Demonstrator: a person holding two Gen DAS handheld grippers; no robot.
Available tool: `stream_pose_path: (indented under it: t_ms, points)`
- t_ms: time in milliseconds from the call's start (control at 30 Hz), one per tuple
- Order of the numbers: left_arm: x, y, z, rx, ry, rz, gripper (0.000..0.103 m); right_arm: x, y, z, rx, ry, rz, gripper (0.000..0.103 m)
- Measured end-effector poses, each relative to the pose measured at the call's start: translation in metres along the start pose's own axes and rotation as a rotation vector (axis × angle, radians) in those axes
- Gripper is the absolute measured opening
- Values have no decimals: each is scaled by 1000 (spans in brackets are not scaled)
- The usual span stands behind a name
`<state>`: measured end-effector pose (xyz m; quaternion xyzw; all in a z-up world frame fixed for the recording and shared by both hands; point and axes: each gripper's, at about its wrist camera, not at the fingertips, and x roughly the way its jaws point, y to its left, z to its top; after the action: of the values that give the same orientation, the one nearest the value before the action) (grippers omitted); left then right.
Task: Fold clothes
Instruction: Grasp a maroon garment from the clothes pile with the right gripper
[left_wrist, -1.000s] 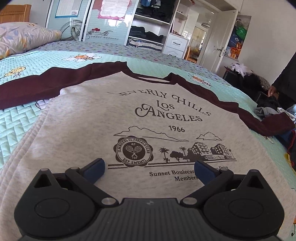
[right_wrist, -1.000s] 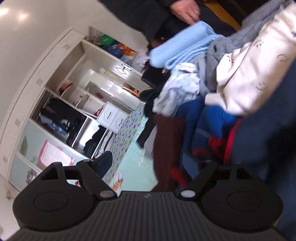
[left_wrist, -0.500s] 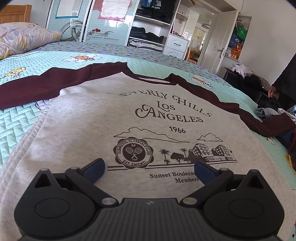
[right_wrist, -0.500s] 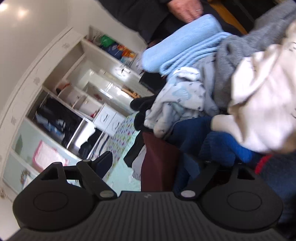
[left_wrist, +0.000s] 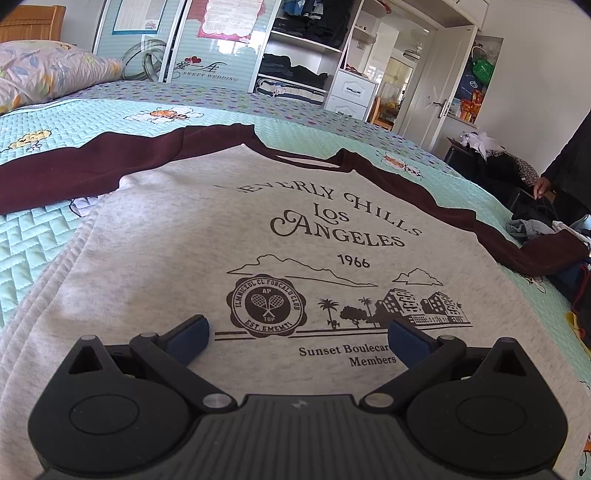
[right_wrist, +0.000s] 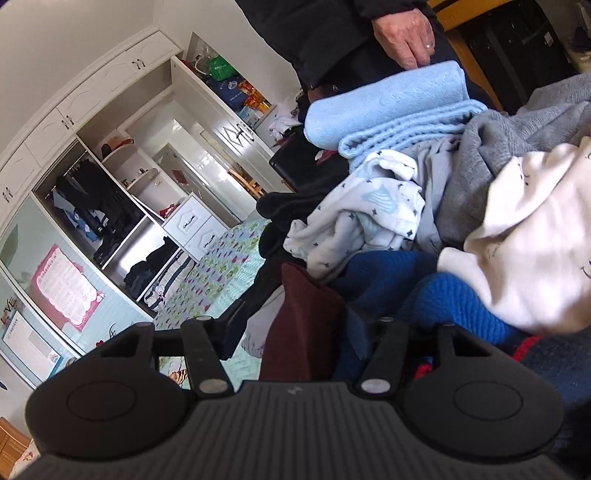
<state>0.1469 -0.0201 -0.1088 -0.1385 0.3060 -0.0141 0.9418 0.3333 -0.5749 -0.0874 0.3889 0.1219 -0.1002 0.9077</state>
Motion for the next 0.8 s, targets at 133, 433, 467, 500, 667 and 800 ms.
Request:
stream_pose_path:
  t_ms: [133, 433, 467, 500, 667, 800]
  points:
    - [0, 1, 0, 2, 0, 2, 102, 17, 9, 1, -70, 49, -4, 61]
    - [3, -7, 3, 44, 31, 39, 102, 13, 46, -11, -217, 81, -25, 6]
    - [2, -8, 5, 46, 38, 44, 102, 6, 65, -16, -257, 88, 18, 6]
    - [-2, -7, 8, 33, 41, 41, 100, -1, 84, -21, -297, 94, 62, 6]
    - [-21, 19, 19, -123, 44, 50, 96, -49, 204, -64, -398, 180, 414, 6]
    - [-37, 46, 23, -177, 9, 129, 101, -71, 276, -107, -414, 272, 550, 6]
